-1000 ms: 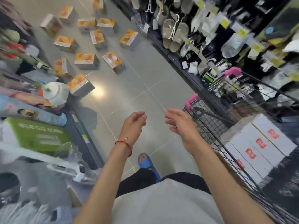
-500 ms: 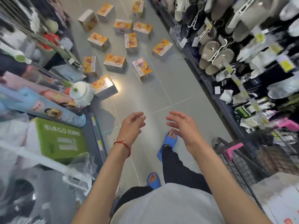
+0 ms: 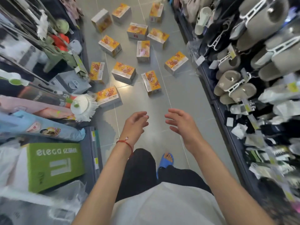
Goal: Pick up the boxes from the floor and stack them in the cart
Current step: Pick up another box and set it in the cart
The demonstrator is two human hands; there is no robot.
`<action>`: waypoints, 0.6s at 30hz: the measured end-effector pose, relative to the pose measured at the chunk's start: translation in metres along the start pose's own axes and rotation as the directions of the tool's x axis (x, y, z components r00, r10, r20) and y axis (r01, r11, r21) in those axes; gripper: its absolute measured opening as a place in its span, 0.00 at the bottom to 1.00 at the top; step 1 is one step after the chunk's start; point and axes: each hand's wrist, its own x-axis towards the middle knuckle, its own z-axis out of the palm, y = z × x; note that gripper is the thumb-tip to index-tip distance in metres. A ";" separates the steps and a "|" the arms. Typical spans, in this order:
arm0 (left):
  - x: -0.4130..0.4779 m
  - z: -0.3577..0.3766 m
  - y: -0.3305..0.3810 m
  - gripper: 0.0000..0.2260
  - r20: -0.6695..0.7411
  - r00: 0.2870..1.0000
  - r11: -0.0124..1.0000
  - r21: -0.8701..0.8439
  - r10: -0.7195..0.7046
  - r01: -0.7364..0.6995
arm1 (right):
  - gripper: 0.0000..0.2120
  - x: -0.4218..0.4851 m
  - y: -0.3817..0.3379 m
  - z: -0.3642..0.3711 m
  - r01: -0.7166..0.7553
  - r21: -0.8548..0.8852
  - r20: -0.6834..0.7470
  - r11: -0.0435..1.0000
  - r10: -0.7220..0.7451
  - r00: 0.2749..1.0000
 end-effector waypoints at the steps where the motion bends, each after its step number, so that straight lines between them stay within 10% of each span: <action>1: 0.012 0.001 0.009 0.11 -0.006 1.000 1.000 -0.002 -0.002 0.002 | 0.13 0.013 -0.009 0.000 -0.004 0.005 0.000 1.000 0.004 1.000; 18: 0.291 -0.020 0.177 0.09 0.082 0.991 0.977 0.191 -0.108 0.091 | 0.11 0.245 -0.172 0.043 -0.163 0.143 -0.098 0.976 0.178 0.979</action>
